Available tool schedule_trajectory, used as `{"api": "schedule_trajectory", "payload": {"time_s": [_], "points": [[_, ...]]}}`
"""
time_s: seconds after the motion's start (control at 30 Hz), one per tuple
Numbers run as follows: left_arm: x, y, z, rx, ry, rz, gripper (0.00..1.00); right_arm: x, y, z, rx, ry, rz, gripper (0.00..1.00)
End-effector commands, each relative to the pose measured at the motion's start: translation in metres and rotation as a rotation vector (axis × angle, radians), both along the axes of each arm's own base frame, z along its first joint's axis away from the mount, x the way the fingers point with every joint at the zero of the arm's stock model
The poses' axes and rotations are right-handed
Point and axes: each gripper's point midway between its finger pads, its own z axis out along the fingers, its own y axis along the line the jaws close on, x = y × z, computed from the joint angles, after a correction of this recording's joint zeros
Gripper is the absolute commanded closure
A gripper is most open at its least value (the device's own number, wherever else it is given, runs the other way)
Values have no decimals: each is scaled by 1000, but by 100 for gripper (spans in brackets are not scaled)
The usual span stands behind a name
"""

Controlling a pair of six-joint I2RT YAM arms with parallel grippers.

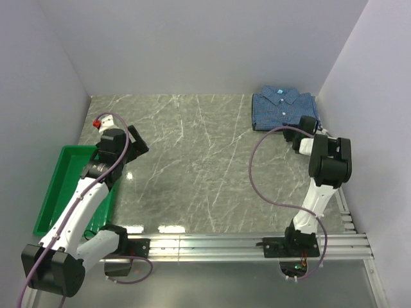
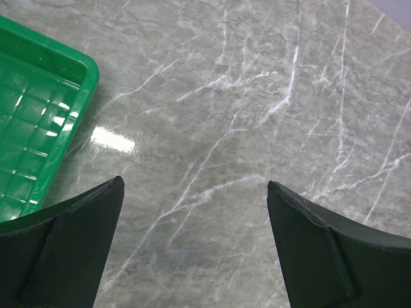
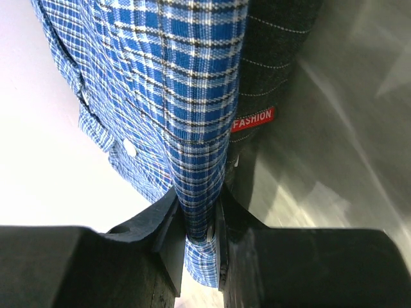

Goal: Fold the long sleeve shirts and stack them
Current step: Neatly place the folded shirt to the corner

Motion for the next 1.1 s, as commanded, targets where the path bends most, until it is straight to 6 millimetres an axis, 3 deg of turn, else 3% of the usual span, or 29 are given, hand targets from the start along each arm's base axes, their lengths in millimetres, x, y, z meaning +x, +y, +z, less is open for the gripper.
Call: {"api": "schedule_trajectory", "payload": {"time_s": [0.0, 0.17, 0.3, 0.4, 0.43, 0.47, 0.5, 0.53, 0.6, 0.63, 0.67, 0.73, 0.77, 0.8, 0.83, 0.9, 0.93, 1.07], "points": [[4, 6, 1, 20, -12, 18, 1, 21, -2, 4, -33, -12, 89, 84], [6, 8, -3, 17, 0, 21, 1, 31, -12, 4, -77, -2, 124, 78], [7, 8, -2, 7, -3, 18, 1, 24, -18, 8, -107, 5, 131, 56], [6, 7, -1, -1, -10, 14, 1, 11, -21, 20, -159, 30, 140, 43], [5, 7, 1, -3, -17, 11, 1, 1, -19, 15, -188, 83, 172, 38], [5, 8, 2, -4, -21, 15, 1, -4, -19, 32, -216, 77, 180, 37], [4, 8, 3, -6, -24, 17, 1, -11, -18, 38, -234, 93, 187, 30], [3, 7, 4, -6, -28, 13, 1, -24, -20, 36, -266, 144, 202, 30], [1, 8, 5, -4, -29, 16, 1, -42, -20, 69, -330, 130, 206, 18], [0, 9, 9, -3, -34, 16, 1, -63, -23, 66, -371, 213, 224, 18], [0, 10, 19, -6, -50, 21, 1, -74, -24, 96, -416, 193, 220, 11], [-8, 11, 30, -12, -52, 27, 1, -107, -23, 108, -496, 285, 249, 11], [-9, 10, 46, -25, -83, 27, 1, -122, -19, 139, -527, 236, 254, 11], [-16, 12, 50, -26, -73, 32, 1, -134, -11, 149, -533, 220, 280, 11], [-21, 13, 71, -37, -119, 32, 1, -154, -2, 179, -558, 153, 296, 11], [-31, 17, 84, -33, -127, 44, 1, -177, 21, 197, -554, 75, 370, 10], [-41, 19, 97, -31, -132, 48, 1, -201, 28, 220, -589, 24, 370, 10], [-73, 27, 131, -19, -174, 46, 1, -258, 34, 269, -711, -89, 335, 10]]}}
